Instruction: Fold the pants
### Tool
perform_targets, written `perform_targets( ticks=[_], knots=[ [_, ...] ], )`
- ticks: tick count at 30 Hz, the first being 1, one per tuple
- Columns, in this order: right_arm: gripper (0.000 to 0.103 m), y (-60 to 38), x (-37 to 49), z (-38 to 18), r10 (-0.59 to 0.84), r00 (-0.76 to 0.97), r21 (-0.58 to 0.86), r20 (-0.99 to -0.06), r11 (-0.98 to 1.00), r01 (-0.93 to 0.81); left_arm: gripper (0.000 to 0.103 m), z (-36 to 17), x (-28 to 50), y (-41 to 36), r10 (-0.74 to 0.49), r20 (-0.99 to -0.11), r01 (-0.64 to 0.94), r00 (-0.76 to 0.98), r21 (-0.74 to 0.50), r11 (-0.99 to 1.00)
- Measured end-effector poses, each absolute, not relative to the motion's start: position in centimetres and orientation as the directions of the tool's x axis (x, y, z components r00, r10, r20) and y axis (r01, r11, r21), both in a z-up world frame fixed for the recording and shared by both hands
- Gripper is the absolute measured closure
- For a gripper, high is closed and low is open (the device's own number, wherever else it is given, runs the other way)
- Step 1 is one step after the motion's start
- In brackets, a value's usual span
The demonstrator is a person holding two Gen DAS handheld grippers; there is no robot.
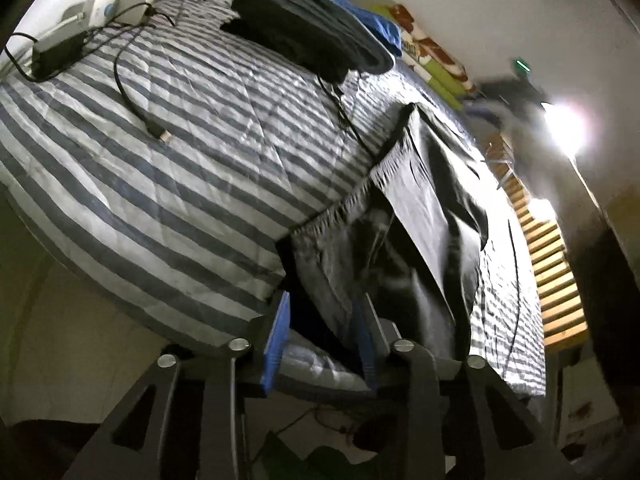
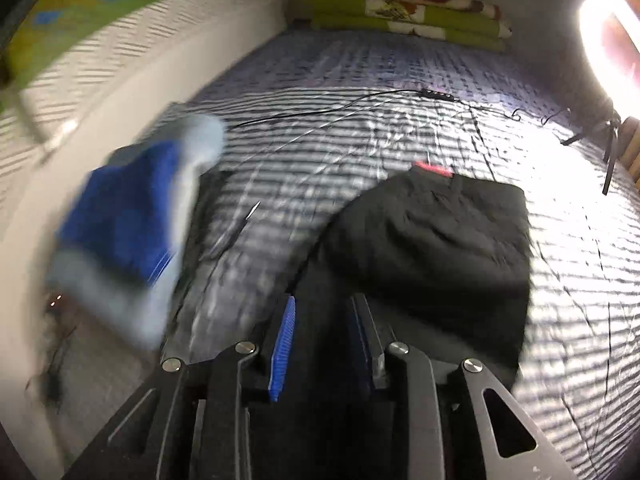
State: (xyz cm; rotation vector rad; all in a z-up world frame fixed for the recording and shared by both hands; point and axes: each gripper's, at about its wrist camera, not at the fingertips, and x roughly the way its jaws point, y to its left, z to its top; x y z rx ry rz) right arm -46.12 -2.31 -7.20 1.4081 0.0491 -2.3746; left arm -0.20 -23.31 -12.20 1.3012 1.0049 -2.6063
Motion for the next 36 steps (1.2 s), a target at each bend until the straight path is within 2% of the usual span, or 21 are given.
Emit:
perform_targets(
  ticks=[1, 3, 4, 9, 15, 17, 20, 22, 28, 29, 30, 31, 32, 36],
  knots=[
    [0.071, -1.3, -44.3, -6.8, -0.319, -0.419, 0.169, -0.85, -0.919, 0.356, 0.051, -12.0, -0.3, -23.6, 0.215, -0.734, 0.329, -0.645, -0.52, -0.788],
    [0.064, 1.7, -39.7, -6.8, -0.347, -0.402, 0.186, -0.847, -0.903, 0.388, 0.039, -11.6, -0.6, -24.2, 0.213, -0.728, 0.323, -0.652, -0.52, -0.791],
    [0.064, 3.5, -37.5, -7.4, -0.352, -0.385, 0.193, -0.853, -0.899, 0.394, 0.035, -11.5, -0.8, -24.5, 0.217, -0.725, 0.319, -0.654, -0.524, -0.79],
    [0.064, 10.4, -28.3, -12.4, -0.415, -0.259, 0.309, -0.872, -0.878, 0.365, 0.035, -12.0, -2.7, -25.7, 0.213, -0.728, 0.355, -0.652, -0.541, -0.763],
    [0.064, 10.8, -22.7, -17.0, -0.488, -0.174, 0.404, -0.855, -0.839, 0.366, 0.037, -12.7, -3.2, -25.6, 0.198, -0.744, 0.36, -0.638, -0.516, -0.777],
    [0.064, 10.7, -22.1, -18.1, -0.548, -0.13, 0.487, -0.826, -0.811, 0.323, 0.04, -12.7, -3.4, -25.3, 0.198, -0.745, 0.358, -0.637, -0.513, -0.78],
    [0.064, 10.1, -21.5, -19.4, -0.585, -0.089, 0.541, -0.806, -0.79, 0.29, 0.054, -12.6, -3.6, -25.2, 0.192, -0.749, 0.364, -0.634, -0.508, -0.781],
    [0.064, 9.8, -21.3, -20.0, -0.598, -0.071, 0.561, -0.798, -0.781, 0.274, 0.07, -12.5, -3.8, -25.1, 0.188, -0.754, 0.367, -0.63, -0.502, -0.783],
    [0.064, 8.8, -20.9, -21.1, -0.682, -0.031, 0.659, -0.731, -0.716, 0.23, 0.095, -12.5, -4.1, -24.3, 0.185, -0.77, 0.368, -0.611, -0.483, -0.795],
    [0.065, 8.6, -21.0, -21.3, -0.688, -0.026, 0.666, -0.725, -0.711, 0.227, 0.096, -12.6, -4.1, -24.3, 0.186, -0.771, 0.371, -0.61, -0.484, -0.792],
    [0.078, 8.4, -21.0, -21.4, -0.695, -0.023, 0.674, -0.718, -0.704, 0.224, 0.096, -12.6, -4.0, -24.2, 0.189, -0.769, 0.373, -0.611, -0.49, -0.788],
    [0.098, 7.9, -21.0, -21.7, -0.705, -0.002, 0.688, -0.709, -0.692, 0.219, 0.096, -12.4, -3.9, -24.1, 0.188, -0.766, 0.374, -0.614, -0.493, -0.786],
    [0.101, 7.7, -20.9, -21.7, -0.711, 0.011, 0.696, -0.704, -0.686, 0.213, 0.096, -12.1, -3.7, -24.0, 0.181, -0.766, 0.378, -0.617, -0.491, -0.785],
    [0.101, 8.2, -20.1, -20.0, -0.71, -0.028, 0.683, -0.704, -0.687, 0.25, 0.097, -10.5, -2.8, -23.0, 0.174, -0.755, 0.363, -0.632, -0.487, -0.794]
  ],
)
